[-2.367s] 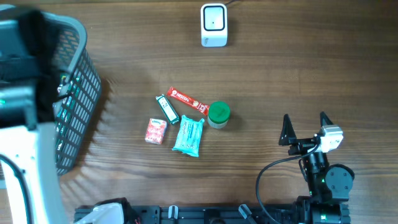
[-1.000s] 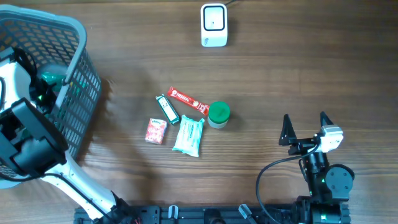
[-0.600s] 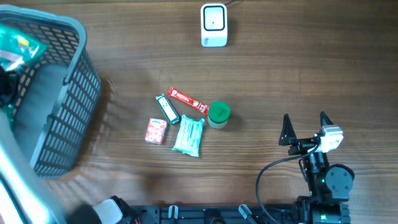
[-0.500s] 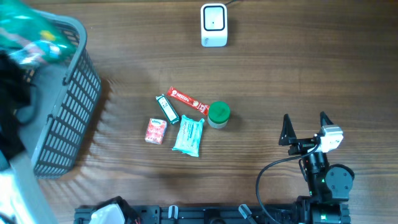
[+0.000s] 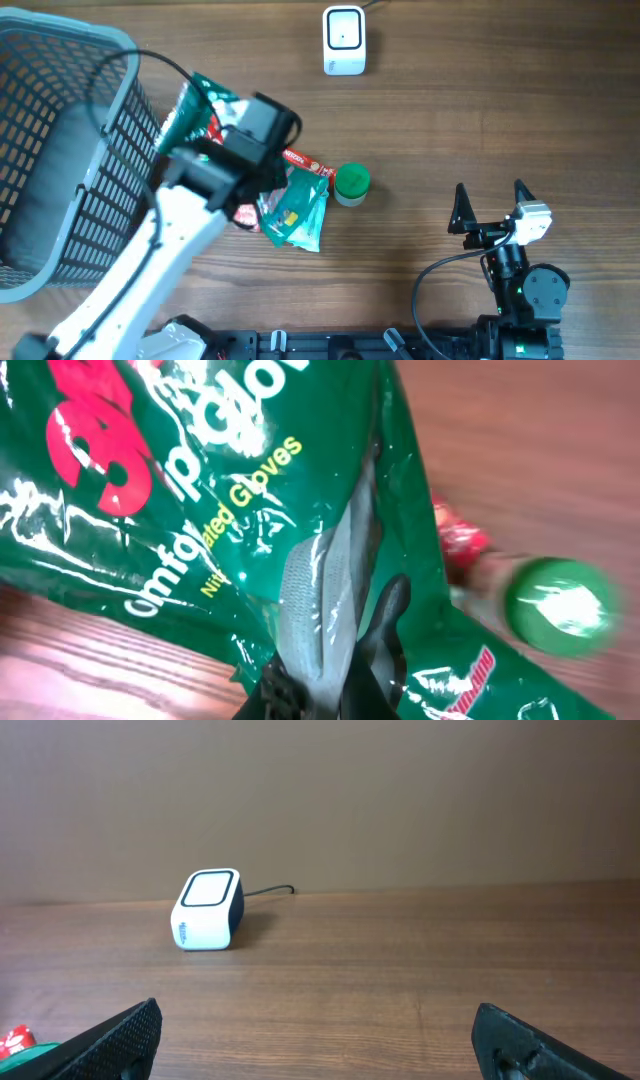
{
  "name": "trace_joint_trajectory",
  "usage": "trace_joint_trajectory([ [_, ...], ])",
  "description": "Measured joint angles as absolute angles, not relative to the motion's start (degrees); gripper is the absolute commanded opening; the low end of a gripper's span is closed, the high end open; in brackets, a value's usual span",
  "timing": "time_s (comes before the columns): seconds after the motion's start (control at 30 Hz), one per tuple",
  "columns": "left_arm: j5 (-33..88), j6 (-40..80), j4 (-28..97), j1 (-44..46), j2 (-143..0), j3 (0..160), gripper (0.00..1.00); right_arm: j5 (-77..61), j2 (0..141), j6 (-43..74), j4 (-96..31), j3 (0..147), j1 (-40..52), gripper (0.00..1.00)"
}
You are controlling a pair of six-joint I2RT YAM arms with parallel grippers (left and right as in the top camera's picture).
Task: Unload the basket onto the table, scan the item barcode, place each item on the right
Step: 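Lay the gloves pack on the table and withdraw the left arm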
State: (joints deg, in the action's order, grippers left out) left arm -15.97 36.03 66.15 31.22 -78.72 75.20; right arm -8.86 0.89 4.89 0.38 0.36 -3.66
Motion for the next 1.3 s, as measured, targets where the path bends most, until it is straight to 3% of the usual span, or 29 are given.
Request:
trace_joint_trajectory([
  [0.23,-17.45,45.63,43.75,31.51,-79.7,51.86,0.06,-8.88,0.89,4.89,0.38,0.36,-3.66,1.0],
  [0.27,-17.3,45.98,42.5,31.51,-79.75,50.43,0.09,-8.88,0.89,4.89,0.38,0.36,-3.66,1.0],
  [0.33,-17.23,47.03,40.58,31.51,-79.92,48.03,0.43,-8.88,0.89,4.89,0.38,0.36,-3.66,1.0],
  [0.37,-17.3,47.29,39.99,31.51,-79.94,47.66,0.91,-8.88,0.89,4.89,0.38,0.36,-3.66,1.0],
  [0.4,-17.39,47.18,39.53,31.51,-79.94,47.59,1.0,-8.88,0.89,4.89,0.38,0.36,-3.66,1.0],
  [0.6,-23.88,47.92,40.75,31.51,-77.84,51.42,1.0,-8.88,0.89,4.89,0.38,0.36,-3.66,1.0],
  [0.77,-41.32,45.89,33.71,31.51,-68.86,68.77,1.0,-8.88,0.91,4.89,0.4,0.36,-3.66,1.0],
  [0.9,-50.83,28.93,13.13,31.51,-64.58,80.93,1.0,-8.88,0.91,4.89,0.38,0.36,-3.66,1.0],
  [1.0,-53.17,15.35,6.24,31.51,-62.96,85.25,1.0,-8.88,0.89,4.89,0.38,0.36,-3.66,1.0],
  [1.1,-56.42,-0.47,4.25,31.51,-61.39,87.79,1.0,-8.86,0.89,4.89,0.38,0.36,-3.66,1.0],
  [1.3,-56.58,-11.16,10.28,31.51,-57.23,87.7,1.0,-8.88,0.89,4.89,0.38,0.36,-3.66,1.0],
])
